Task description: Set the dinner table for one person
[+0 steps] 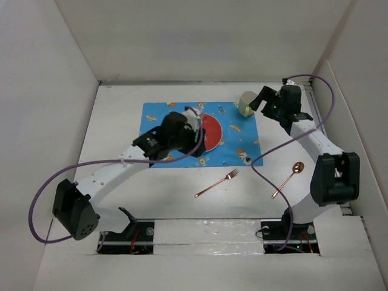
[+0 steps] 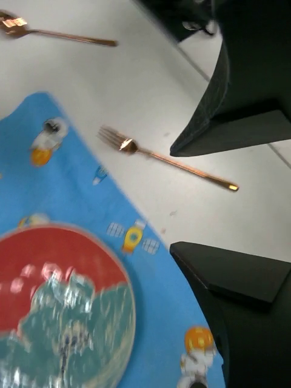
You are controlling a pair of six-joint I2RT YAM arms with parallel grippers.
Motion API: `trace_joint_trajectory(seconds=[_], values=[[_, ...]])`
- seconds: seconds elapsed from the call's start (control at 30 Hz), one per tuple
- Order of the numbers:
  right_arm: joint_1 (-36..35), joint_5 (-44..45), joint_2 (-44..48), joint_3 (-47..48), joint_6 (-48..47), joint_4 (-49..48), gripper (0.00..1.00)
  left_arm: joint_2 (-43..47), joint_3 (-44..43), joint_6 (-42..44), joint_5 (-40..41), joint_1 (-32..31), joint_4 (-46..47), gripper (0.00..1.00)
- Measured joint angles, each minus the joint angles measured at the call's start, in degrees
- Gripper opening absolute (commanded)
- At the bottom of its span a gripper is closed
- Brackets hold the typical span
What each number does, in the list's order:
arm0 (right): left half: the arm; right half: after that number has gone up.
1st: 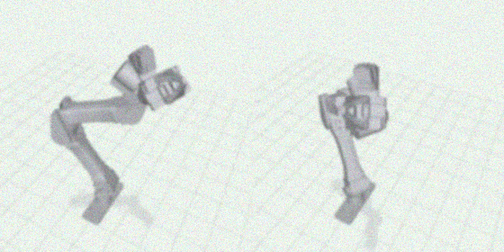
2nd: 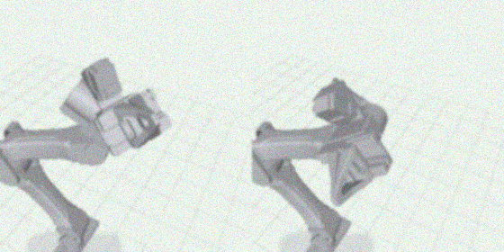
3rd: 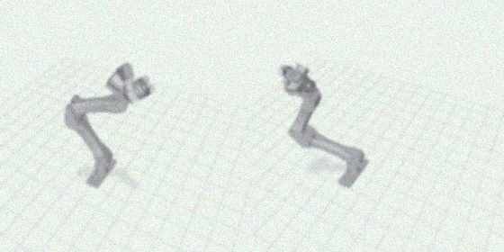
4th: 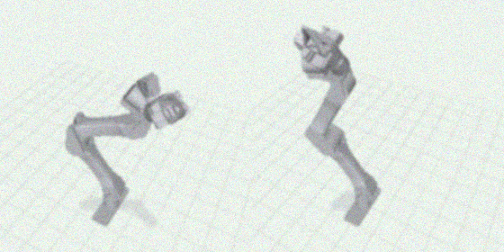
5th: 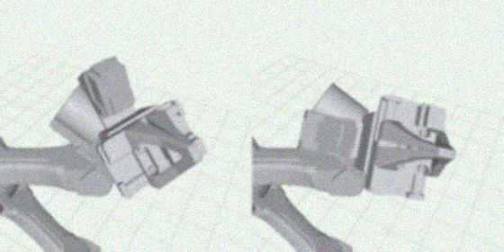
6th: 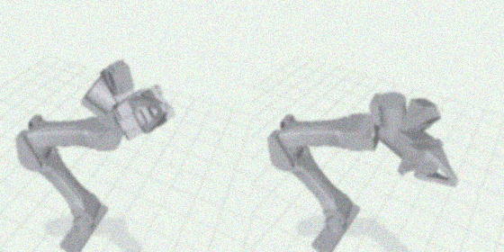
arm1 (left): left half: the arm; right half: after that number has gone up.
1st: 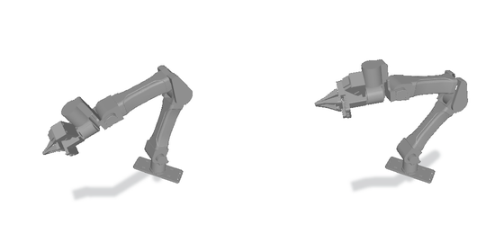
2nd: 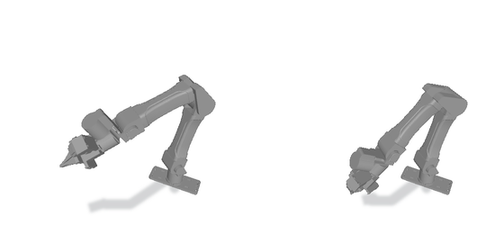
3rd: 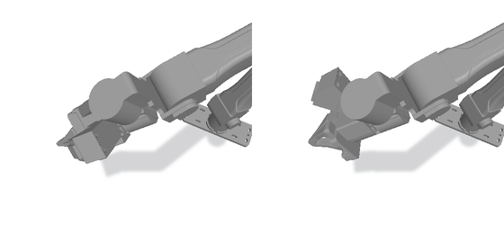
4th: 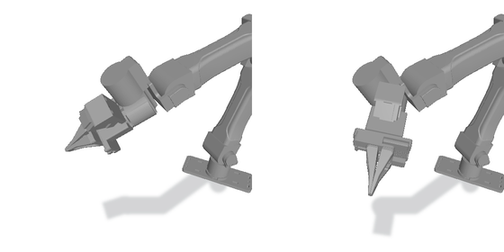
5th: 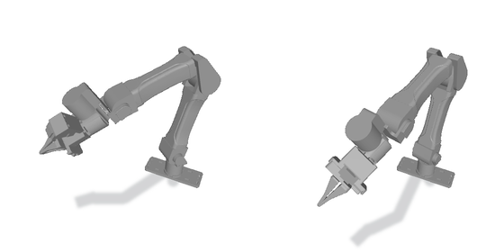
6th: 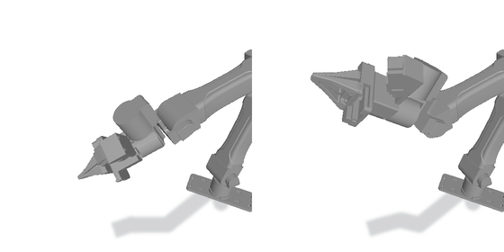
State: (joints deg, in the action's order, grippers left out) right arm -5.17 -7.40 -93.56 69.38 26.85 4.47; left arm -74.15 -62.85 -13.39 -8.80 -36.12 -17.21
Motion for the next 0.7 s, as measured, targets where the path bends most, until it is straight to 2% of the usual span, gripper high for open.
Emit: trace_joint_trajectory(seconds=[0.07, 0.1, 0.13, 0.17, 0.37, 0.53, 0.57, 0.7], values=[[1.3, 0.7, 4.6, -3.5, 1.0, 0.8, 0.87, -0.7, 0.3, 0.9, 1.4, -7.9, -0.1, 0.6], [2.0, 1.1, 7.0, -5.2, 1.6, 1.3, 0.64, -1.1, 0.9, 1.2, 2.1, -10.6, -0.1, 0.61], [2.6, 1.5, 9.5, -7.1, 2.1, 1.5, 0.15, -1.7, 1.6, 1.4, 3.1, -12.9, -0.2, 0.61], [3.4, 2.1, 12.6, -9.3, 3.1, 2.0, 0.0, -2.8, 2.4, 1.5, 3.9, -15.0, -0.2, 0.61], [4.4, 3.7, 28.7, -19.1, 7.5, 3.5, 0.0, -12.3, 3.3, 1.9, 9.3, -21.5, 1.2, 0.61], [4.5, 3.6, 37.5, -22.1, 8.0, 5.8, 0.11, -17.1, 3.3, 2.5, 10.3, -22.0, 4.1, 0.59], [4.5, 3.6, 38.4, -22.4, 7.9, 6.4, 0.16, -17.9, 3.3, 2.7, 10.4, -22.0, 4.7, 0.58], [5.2, 3.1, 40.2, -23.9, 7.8, 8.9, 0.24, -21.3, 3.3, 3.3, 10.9, -22.9, 6.7, 0.55]])
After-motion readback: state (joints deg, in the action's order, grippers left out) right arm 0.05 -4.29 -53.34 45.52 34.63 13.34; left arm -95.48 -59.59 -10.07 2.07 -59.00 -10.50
